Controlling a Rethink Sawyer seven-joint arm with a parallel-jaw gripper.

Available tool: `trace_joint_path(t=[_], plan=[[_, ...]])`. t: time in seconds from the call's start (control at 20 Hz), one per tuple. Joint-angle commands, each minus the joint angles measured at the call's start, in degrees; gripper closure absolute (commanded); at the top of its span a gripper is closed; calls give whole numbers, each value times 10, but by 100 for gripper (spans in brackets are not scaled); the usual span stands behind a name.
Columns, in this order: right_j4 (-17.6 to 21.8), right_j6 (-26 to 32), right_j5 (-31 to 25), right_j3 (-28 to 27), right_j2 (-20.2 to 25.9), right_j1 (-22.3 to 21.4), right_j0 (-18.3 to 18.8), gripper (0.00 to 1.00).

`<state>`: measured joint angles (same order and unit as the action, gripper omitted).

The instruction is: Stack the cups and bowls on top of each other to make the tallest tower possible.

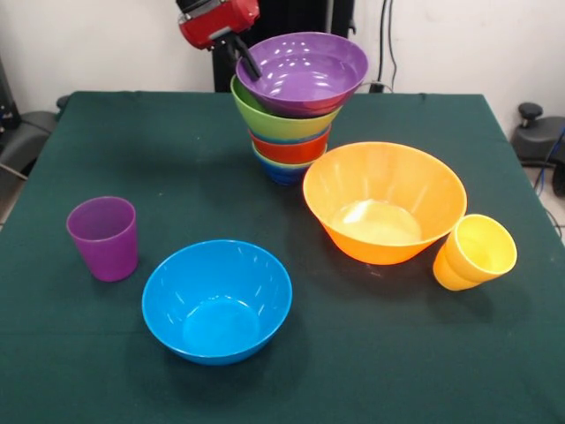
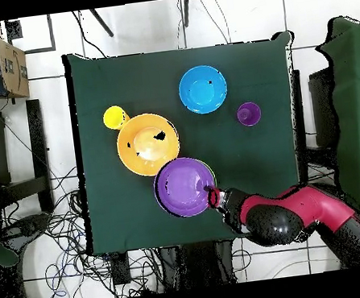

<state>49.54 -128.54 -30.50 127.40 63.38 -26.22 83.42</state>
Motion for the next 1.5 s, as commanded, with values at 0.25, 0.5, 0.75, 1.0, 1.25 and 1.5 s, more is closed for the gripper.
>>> trace_joint_path(t=[0.25,0.5,0.75,1.0,1.25,1.5], plan=[[25,145,-24,-39,1,-20,-16,100],[15,146,-30,-39,13,-38,-15,100],[17,145,-26,-44,10,-39,-19,100],[18,145,-24,-43,8,-39,-19,100],[29,140,-14,-45,0,-31,-24,100],[39,130,-4,-44,-9,-25,-30,100]])
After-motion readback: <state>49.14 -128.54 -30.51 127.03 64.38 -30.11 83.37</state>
